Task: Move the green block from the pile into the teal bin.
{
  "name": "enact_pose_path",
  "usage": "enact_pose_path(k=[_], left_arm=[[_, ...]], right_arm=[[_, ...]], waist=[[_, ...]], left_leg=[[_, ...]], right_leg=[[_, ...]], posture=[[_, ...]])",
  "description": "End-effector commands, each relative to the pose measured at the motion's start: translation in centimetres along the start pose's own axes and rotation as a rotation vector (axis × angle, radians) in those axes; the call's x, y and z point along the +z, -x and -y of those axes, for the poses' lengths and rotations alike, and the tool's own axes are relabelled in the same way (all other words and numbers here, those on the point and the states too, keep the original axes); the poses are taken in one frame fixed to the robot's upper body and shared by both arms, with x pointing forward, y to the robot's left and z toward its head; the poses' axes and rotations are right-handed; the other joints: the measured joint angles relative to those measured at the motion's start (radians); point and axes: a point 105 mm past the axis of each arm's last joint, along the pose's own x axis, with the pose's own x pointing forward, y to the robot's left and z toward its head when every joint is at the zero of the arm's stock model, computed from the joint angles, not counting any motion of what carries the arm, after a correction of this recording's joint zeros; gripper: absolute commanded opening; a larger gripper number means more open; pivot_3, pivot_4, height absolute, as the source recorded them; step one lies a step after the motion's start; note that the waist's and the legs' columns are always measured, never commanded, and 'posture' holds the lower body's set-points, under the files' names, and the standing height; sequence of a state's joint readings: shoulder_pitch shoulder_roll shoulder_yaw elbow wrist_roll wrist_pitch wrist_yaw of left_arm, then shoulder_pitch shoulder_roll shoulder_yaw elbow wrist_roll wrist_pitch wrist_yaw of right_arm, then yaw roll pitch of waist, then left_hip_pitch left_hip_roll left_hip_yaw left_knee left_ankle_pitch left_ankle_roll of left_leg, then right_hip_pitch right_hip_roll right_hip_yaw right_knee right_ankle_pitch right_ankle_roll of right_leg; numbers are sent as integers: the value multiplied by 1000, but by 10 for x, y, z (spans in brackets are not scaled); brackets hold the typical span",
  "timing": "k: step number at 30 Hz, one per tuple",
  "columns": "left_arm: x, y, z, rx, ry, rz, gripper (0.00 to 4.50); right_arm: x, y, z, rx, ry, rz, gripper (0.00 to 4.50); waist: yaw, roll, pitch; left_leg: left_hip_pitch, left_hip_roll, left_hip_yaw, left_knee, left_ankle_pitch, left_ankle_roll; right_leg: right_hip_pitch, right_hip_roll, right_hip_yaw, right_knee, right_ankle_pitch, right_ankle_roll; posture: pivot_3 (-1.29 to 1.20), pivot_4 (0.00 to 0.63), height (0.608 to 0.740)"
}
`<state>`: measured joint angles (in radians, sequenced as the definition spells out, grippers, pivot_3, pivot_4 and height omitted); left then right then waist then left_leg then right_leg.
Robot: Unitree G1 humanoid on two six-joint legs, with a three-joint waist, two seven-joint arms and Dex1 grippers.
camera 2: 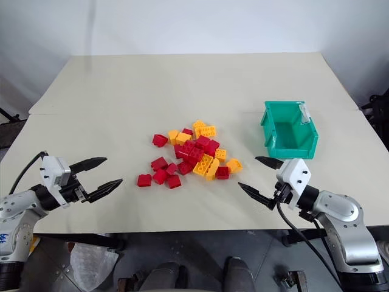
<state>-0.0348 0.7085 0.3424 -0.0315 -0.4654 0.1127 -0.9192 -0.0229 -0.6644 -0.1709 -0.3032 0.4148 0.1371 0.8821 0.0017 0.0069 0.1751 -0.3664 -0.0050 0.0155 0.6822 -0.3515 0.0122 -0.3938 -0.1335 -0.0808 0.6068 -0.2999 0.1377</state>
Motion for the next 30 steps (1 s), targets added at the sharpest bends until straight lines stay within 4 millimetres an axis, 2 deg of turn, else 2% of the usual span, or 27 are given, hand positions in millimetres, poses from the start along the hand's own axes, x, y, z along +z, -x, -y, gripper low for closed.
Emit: enact_pose_path(k=[1, 6, 8, 11, 15, 18, 22, 23, 26, 30], left_arm=[[14, -1, -2, 19, -53, 48, 4474], [20, -2, 3, -16, -13, 100, 4474], [21, 1, 4, -28, 5, 110, 4474], [21, 7, 0, 3, 21, 110, 4500], [17, 13, 2, -2, 40, 94, 4500], [16, 14, 5, 0, 25, 86, 4500], [15, 14, 8, -4, 25, 90, 4500], [14, 14, 9, -11, 28, 89, 4500], [11, 15, 17, -48, 26, 71, 4500], [11, 13, 19, -59, 20, 72, 4500]], right_arm=[[6, 4, 8, -22, 19, 10, 4500], [6, 4, 10, -30, 15, 13, 4500], [13, -2, 12, -36, -15, 48, 4500], [28, -16, 3, 29, -36, 86, 3959], [37, -37, -10, 112, -13, 77, 2612], [46, -70, -24, 192, 3, 62, 1597], [46, -94, -35, 249, -38, 4, 216], [44, -99, -37, 258, -52, -13, 26], [29, -120, -43, 288, -65, -123, 26], [25, -136, -41, 273, -66, -149, 26]], waist=[[0, 0, 0], [0, 0, 0], [0, 0, 0], [-5, 0, 0], [-5, 0, 0], [-6, 0, 0], [1, 0, 0], [0, 0, 0], [-6, 0, 0], [-6, 0, 0]], left_leg=[[0, 0, 0, 0, 0, 0], [0, 0, 0, 0, 0, 0], [0, 0, 0, 0, 0, 0], [0, 0, 0, 0, 0, 0], [1, 1, 0, 0, 0, -1], [1, 1, 0, 0, 0, -1], [0, 1, -3, 1, 0, -1], [-1, 0, -5, 1, 0, -1], [-2, 0, -5, 1, -1, -1], [-3, 0, -5, 1, -1, -1]], right_leg=[[0, 0, 0, 0, 0, 0], [0, 0, 0, 0, 0, 0], [0, 0, 0, 0, 0, 0], [0, 0, 0, 0, 0, 0], [0, 1, 0, 2, 0, 0], [0, 0, 0, 1, 0, 0], [-1, 0, 0, 3, 0, 0], [-1, 0, -1, 3, 0, 0], [-3, -1, -1, 3, 0, 0], [-3, 0, -2, 3, 0, 0]], posture=[[0, 150, 740], [0, 150, 740], [0, 150, 740], [0, 150, 740], [0, 150, 740], [0, 150, 740], [0, 150, 740], [0, 150, 740], [0, 150, 740], [0, 150, 740]])
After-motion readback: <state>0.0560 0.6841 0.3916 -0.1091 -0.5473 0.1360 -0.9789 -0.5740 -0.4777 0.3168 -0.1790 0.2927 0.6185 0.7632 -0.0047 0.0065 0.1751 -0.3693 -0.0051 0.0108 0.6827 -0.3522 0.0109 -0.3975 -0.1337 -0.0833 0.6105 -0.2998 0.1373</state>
